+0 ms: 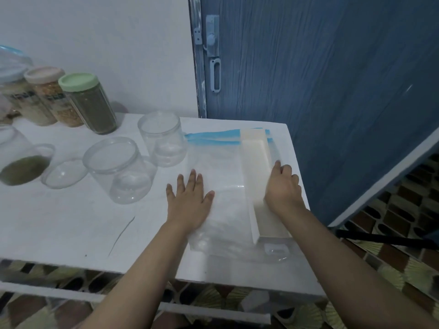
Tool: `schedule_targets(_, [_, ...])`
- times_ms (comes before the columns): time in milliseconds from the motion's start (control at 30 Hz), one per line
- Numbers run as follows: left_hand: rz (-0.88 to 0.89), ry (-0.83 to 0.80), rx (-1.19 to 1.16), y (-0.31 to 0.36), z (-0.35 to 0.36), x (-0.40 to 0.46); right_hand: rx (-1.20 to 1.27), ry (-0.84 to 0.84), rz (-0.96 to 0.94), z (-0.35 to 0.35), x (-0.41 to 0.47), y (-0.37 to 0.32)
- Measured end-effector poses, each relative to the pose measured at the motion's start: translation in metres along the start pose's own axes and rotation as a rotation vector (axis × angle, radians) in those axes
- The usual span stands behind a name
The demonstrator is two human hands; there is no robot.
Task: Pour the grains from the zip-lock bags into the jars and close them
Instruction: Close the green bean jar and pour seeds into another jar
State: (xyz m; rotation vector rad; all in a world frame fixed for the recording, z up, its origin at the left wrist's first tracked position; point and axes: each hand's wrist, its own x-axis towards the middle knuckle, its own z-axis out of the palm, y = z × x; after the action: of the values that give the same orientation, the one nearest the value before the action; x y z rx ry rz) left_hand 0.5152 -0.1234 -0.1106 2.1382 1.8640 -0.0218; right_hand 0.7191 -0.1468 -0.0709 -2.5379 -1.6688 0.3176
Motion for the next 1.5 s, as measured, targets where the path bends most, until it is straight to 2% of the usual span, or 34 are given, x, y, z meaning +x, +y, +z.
schedule_targets(167, [0.045, 0.09, -0.396, -0.007, -0.023, -0.014, -0.024, 0.099, -0.096, -0.02, -0.018, -0.005])
schedule_targets(367, [0.098, 0.541, -0.699, -0.016, -0.051, -0.073, 0.415, 0.181, -0.403, -0.044, -0.06, -0.047])
schedule_targets(600, [0.141, 1.008, -0.736, -0.077, -0.105, -0.114, 0.708, 0.404, -0.767, -0.06, -0.101, -0.139])
schedule_targets(767, [0.071, 1.139, -0.692, -0.163, -0.13, -0.105, 0.74, 0.418, -0.902, -0.056, -0.122, -0.229])
schedule_targets(900, [0.089, 1.128, -0.599, -0.243, -0.141, -0.084, 0.787, 0.451, -0.902, -0.033, -0.122, -0.307])
schedule_targets(1000, [0.096, 1.045, -0.591, -0.303, -0.157, -0.061, 0.757, 0.441, -0.845, -0.012, -0.12, -0.363])
schedule_targets(1067, [0.081, 0.996, -0.641, -0.34, -0.166, -0.044, 0.648, 0.341, -0.764, 0.003, -0.116, -0.397])
schedule_targets(1200, [0.058, 0.853, -0.812, -0.393, -0.17, -0.013, 0.203, -0.092, -0.494, 0.035, -0.094, -0.451])
schedule_targets(1300, [0.037, 0.696, -0.911, -0.417, -0.168, 0.003, -0.036, -0.297, -0.389, 0.062, -0.078, -0.484])
schedule_targets(1367, [0.033, 0.596, -0.94, -0.429, -0.166, 0.011, -0.081, -0.342, -0.329, 0.079, -0.068, -0.498])
schedule_targets(1500, [0.073, 0.439, -1.051, -0.446, -0.167, 0.019, -0.195, -0.28, -0.269, 0.095, -0.063, -0.508])
